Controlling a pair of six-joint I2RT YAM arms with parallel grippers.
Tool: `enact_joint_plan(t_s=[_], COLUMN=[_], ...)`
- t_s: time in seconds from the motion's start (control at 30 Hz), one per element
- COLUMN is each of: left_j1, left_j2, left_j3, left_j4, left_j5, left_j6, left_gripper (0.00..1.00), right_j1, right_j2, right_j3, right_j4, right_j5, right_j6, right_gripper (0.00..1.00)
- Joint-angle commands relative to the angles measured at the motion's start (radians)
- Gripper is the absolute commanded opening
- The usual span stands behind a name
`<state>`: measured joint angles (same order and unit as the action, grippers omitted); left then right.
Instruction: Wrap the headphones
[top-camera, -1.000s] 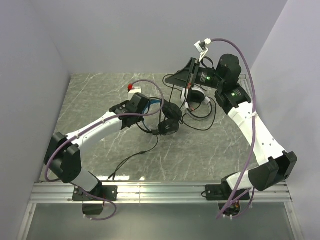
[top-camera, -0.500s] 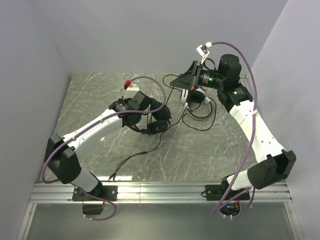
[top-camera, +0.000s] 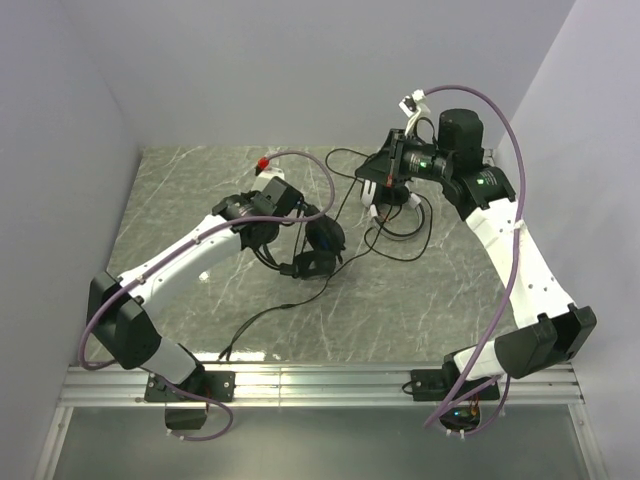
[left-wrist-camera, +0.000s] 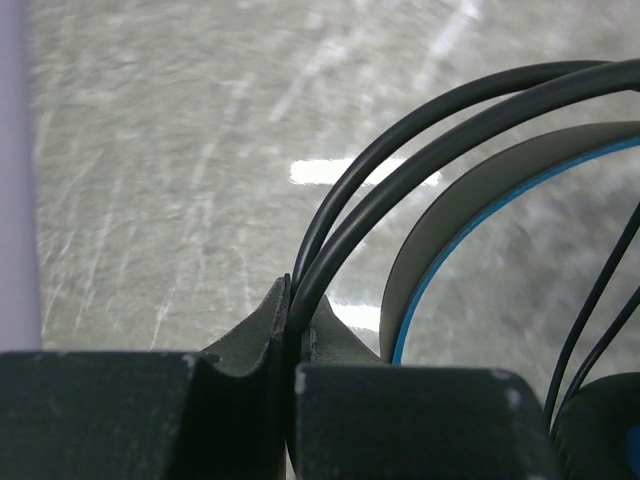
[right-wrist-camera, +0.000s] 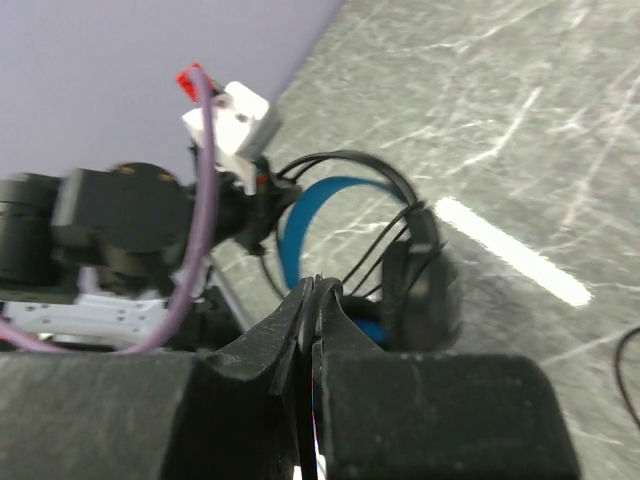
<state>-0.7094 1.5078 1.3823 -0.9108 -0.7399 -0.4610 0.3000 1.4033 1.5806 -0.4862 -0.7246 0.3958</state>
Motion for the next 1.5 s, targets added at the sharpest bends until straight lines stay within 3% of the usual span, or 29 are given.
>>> enact_joint_plan(t_s=[0.0,0.3,0.47,0.63,0.73,0.83,1.13,1.47], left_j1=[-0.001,0.021,0.1,0.166,0.209,0.241,0.312,0.389], left_j2=[-0.081,-0.153,-0.195,-0.224,-0.25,-0.264,-0.281,-0.268], left_j3=[0.057,0.032,0.014,-0.015,-0.047,-0.093,-0.226,-0.25], left_j4=[0.019,0.024,0.049,0.069,0.098,0.144,0.348,0.42], left_j5=[0.214,0.473,0.748,0.858,0.996,1.117,1.454,1.605], left_j6=[0.087,0.162,0.191,0.208,0.197,0.173,0.03,-0.038], left_gripper=[0.0,0.0,0.0,0.0,0.0,0.0,0.0,0.0], right_j1=[-0.01,-0.018,-0.022,-0.042,-0.07,-0.105,-0.134,-0.134], right_j2=[0.003,0.023,0.019,0.013,0.002,-0.033,-0.145,-0.231], right_j3=[0.039,0.038,-0.019,-0.088,-0.151,-0.257,-0.48,-0.576], right_j4=[-0.018,-0.034,0.024,0.092,0.165,0.344,0.639,0.71], right_j5=[0.059,0.146,0.151,0.133,0.036,-0.073,-0.139,-0.142], right_j6=[-0.093,-0.133,-0.127,-0.103,-0.075,-0.003,0.13,0.124], right_gripper=[0.08,0.07,0.06,0.03,0.01,0.01,0.01,0.0])
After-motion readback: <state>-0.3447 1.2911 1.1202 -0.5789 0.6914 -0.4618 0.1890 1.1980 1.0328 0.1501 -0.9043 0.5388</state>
